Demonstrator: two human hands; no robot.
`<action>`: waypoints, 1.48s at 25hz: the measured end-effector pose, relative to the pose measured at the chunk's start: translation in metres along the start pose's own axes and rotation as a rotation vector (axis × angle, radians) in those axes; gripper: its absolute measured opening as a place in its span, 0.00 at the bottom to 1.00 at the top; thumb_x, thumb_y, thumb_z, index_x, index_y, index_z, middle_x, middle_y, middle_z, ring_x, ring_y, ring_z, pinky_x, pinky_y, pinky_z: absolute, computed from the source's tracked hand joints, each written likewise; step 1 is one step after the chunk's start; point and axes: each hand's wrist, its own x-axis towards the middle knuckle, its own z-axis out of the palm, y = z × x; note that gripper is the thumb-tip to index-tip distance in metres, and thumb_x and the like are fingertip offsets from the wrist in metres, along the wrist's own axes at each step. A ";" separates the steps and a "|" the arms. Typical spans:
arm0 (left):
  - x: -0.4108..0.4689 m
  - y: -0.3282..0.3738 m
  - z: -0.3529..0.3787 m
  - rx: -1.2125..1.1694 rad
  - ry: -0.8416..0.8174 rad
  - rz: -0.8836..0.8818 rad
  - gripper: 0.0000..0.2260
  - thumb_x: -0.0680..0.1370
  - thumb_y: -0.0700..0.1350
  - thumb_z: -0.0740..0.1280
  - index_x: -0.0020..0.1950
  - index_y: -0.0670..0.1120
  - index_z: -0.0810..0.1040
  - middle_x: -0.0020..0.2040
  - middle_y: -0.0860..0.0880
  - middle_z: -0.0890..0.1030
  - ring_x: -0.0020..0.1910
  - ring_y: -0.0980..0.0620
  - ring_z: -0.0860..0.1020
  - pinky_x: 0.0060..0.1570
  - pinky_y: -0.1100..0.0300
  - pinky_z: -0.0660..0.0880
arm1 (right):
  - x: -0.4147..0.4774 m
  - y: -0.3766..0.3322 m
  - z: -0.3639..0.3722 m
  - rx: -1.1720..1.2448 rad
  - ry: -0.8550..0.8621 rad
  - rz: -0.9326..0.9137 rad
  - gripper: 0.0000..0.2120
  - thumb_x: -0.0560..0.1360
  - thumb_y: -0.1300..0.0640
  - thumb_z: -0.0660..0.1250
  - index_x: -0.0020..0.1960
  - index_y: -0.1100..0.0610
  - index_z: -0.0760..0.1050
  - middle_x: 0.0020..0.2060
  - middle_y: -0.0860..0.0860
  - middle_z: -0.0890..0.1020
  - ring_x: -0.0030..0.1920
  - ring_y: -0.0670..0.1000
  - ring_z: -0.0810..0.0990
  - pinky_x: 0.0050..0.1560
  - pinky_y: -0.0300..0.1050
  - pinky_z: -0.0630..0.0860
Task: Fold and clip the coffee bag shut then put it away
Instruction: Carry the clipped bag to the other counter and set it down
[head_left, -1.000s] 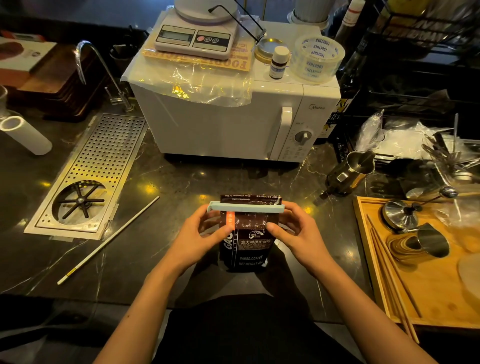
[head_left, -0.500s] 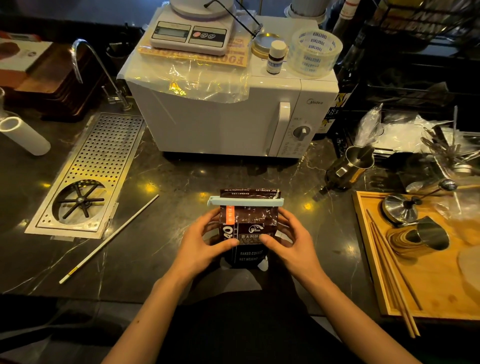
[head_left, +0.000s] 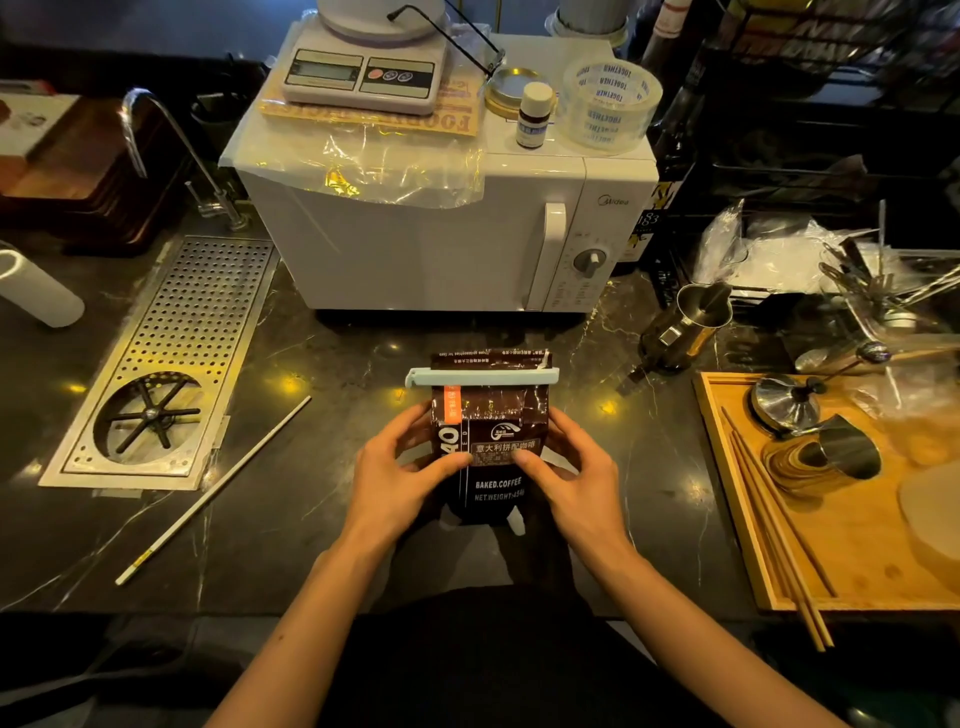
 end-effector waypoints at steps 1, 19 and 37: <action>0.002 0.004 -0.003 -0.003 0.005 0.019 0.29 0.68 0.42 0.79 0.67 0.53 0.74 0.57 0.61 0.80 0.57 0.71 0.77 0.47 0.78 0.73 | 0.002 -0.005 0.002 0.006 0.010 -0.013 0.29 0.73 0.58 0.74 0.60 0.26 0.71 0.55 0.29 0.81 0.60 0.33 0.77 0.50 0.29 0.77; 0.035 0.034 -0.058 -0.063 -0.133 0.177 0.29 0.70 0.46 0.76 0.69 0.57 0.72 0.54 0.71 0.78 0.57 0.72 0.77 0.52 0.75 0.73 | -0.006 -0.056 0.057 0.011 0.301 -0.074 0.29 0.74 0.59 0.73 0.64 0.30 0.70 0.57 0.29 0.80 0.63 0.37 0.77 0.51 0.28 0.76; -0.032 0.093 0.059 -0.019 -0.251 0.331 0.31 0.68 0.52 0.74 0.70 0.52 0.72 0.60 0.62 0.78 0.60 0.68 0.77 0.55 0.72 0.74 | -0.075 -0.041 -0.064 0.104 0.481 -0.169 0.26 0.73 0.59 0.74 0.70 0.50 0.74 0.59 0.40 0.82 0.64 0.43 0.79 0.52 0.30 0.77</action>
